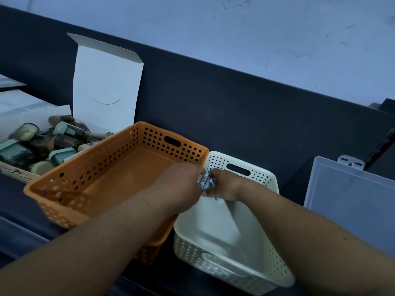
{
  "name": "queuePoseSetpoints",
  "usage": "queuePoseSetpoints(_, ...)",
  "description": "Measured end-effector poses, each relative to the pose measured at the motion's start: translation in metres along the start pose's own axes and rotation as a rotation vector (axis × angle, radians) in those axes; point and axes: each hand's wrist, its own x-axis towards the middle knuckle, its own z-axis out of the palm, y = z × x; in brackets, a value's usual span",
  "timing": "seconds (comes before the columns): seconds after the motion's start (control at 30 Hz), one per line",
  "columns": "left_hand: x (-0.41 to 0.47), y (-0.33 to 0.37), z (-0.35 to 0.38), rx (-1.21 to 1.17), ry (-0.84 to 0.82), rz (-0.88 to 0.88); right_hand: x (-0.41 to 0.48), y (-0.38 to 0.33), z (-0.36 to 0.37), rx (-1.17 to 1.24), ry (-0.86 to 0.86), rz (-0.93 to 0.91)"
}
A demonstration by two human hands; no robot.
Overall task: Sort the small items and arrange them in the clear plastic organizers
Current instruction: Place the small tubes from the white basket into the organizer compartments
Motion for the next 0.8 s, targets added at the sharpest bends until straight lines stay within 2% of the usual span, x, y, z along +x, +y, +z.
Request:
queuePoseSetpoints(0.17,0.002,-0.004,0.002,0.016,0.015,-0.005,-0.006,0.006,-0.005,0.110,-0.046,0.007)
queuePoseSetpoints(0.3,0.002,-0.005,0.003,0.056,0.021,0.015,-0.032,0.011,-0.020,0.377,-0.059,-0.015)
queuePoseSetpoints(0.43,-0.001,0.003,0.001,0.215,0.137,0.187,-0.070,0.013,-0.038,0.725,-0.143,-0.034)
queuePoseSetpoints(0.6,-0.012,0.043,0.003,0.028,0.121,0.432,-0.119,0.020,-0.056,0.888,-0.242,-0.132)
queuePoseSetpoints(0.7,-0.014,0.070,0.007,0.044,0.199,0.486,-0.146,0.031,-0.063,0.957,-0.276,-0.172)
queuePoseSetpoints(0.8,-0.015,0.103,0.009,-0.018,0.230,0.524,-0.173,0.058,-0.074,1.093,-0.230,-0.144)
